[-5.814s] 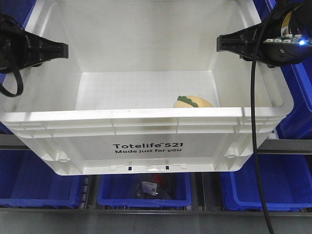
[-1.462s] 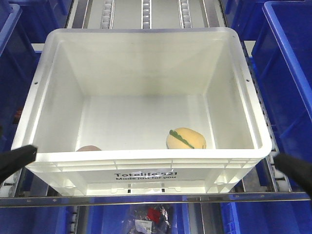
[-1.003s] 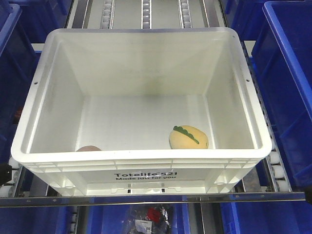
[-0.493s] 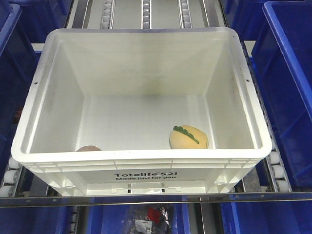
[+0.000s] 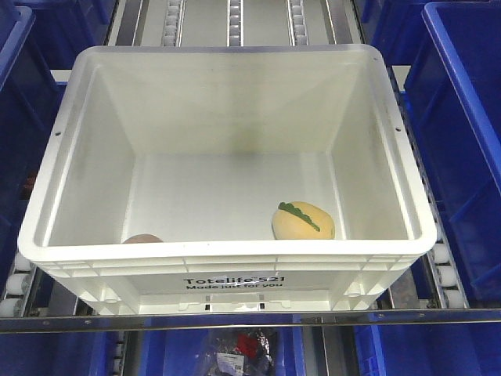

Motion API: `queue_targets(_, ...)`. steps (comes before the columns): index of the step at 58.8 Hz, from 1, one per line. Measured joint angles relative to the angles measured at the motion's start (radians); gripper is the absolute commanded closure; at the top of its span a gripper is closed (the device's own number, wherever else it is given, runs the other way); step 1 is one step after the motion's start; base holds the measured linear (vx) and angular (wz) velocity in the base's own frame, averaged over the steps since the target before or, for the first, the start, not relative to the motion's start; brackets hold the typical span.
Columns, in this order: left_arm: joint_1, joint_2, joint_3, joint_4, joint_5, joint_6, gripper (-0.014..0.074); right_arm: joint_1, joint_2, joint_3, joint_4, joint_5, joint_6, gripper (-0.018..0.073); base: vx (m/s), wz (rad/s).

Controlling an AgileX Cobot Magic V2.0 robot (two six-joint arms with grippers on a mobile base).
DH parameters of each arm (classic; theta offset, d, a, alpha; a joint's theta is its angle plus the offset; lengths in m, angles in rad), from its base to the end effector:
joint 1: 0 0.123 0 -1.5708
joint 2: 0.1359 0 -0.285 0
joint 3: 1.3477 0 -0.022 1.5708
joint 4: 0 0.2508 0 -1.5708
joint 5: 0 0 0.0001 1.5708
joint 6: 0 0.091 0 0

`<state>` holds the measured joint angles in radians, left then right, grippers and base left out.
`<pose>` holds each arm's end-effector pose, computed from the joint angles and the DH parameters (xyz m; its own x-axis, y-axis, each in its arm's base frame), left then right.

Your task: Place moving items into box and shelve

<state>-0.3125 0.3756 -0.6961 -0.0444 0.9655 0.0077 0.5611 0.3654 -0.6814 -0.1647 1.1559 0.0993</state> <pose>0.0467 -0.0186 0.3340 -0.5092 0.1460 -0.8482 0.3278 0.9441 -0.0342 0.0395 0.0087 0.3174 -0.5894 -0.3326 -0.7362 -0.4141 0.9069 -0.0782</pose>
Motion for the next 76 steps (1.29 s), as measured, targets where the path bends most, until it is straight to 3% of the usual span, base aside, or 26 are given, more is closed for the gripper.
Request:
queue_targets(10,0.212,-0.151,0.142,0.089,-0.200,0.028,0.0619,0.000,0.000,0.000,0.000,0.005,0.000,0.0575,0.00,0.00)
queue_targets(15,0.264,-0.224,0.224,0.097,-0.287,0.031,0.0619,0.000,0.000,0.000,0.000,0.010,0.000,0.0575,0.00,0.00)
queue_targets(43,0.323,-0.383,0.620,0.102,-0.643,0.035,0.0619,0.000,0.000,0.000,0.000,0.015,0.000,0.0575,0.00,0.00)
queue_targets(49,0.323,-0.388,0.698,0.100,-0.731,0.005,0.0619,0.000,0.000,0.000,-0.001,0.015,0.000,0.0575,0.00,0.00)
queue_targets(61,0.323,-0.388,0.725,0.101,-0.872,-0.050,0.0619,0.000,0.000,0.000,0.000,0.015,0.000,0.0575,0.00,0.00)
queue_targets(76,0.294,-0.388,0.725,0.105,-0.899,-0.056,0.0616,0.000,0.000,0.000,0.000,0.015,0.000,0.0575,0.00,0.00)
